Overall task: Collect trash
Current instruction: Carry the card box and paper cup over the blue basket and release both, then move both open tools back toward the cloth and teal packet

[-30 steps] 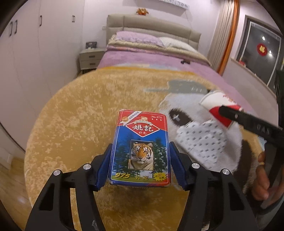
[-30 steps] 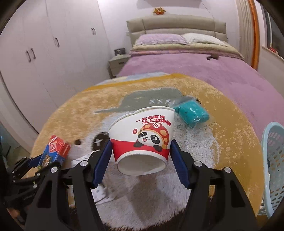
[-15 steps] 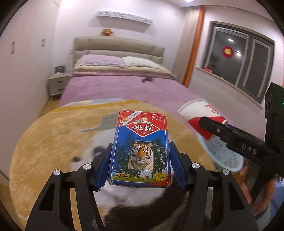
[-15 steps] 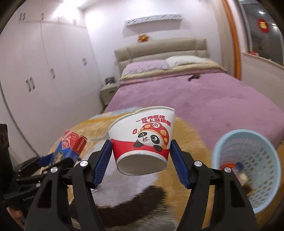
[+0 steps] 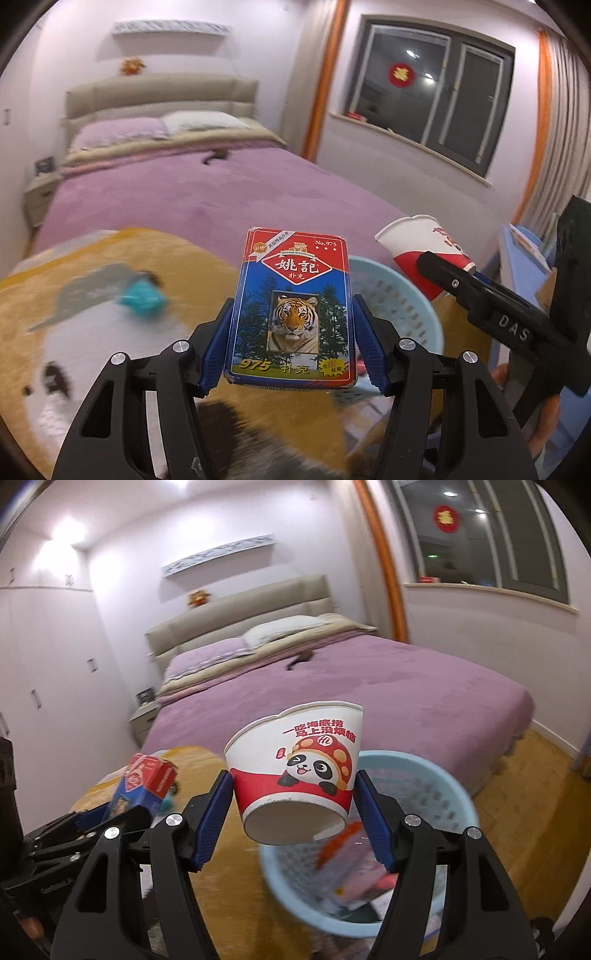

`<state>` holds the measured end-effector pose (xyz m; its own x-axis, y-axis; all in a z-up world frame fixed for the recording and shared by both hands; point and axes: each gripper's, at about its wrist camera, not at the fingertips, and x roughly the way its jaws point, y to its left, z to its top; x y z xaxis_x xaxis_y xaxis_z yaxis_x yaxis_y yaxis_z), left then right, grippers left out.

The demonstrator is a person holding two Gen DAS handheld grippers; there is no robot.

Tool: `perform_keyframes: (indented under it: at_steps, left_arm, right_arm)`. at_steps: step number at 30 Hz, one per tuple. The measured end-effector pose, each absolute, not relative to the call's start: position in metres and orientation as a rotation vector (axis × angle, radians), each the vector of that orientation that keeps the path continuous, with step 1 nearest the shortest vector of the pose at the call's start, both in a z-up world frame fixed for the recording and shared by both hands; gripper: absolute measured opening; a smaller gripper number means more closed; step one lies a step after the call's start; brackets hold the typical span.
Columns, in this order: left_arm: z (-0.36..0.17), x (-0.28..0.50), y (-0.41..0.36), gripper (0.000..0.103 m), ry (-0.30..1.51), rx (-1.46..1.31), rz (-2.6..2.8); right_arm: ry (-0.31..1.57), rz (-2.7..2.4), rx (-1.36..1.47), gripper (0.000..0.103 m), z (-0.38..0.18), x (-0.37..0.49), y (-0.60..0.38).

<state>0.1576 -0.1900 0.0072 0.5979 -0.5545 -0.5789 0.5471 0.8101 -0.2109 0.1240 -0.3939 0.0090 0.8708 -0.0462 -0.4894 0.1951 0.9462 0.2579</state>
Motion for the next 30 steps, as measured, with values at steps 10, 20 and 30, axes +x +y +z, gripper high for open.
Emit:
perform_keyframes:
  at_steps: [10,20,30]
  left_arm:
    - [-0.035,0.188,-0.257,0.068,0.764,0.002,-0.703]
    - [-0.026,0.178,-0.245,0.08,0.732,-0.015,-0.7]
    - [0.001,0.157,-0.194,0.08,0.629,-0.036,-0.601]
  right_arm:
    - [0.616,-0.274,0.42,0.064,-0.039,0.134,-0.453]
    - [0.65,-0.292,0.467,0.067,-0.056,0.135,-0.473]
    - [0.625,-0.196,0.403,0.067,-0.037,0.138,-0.427]
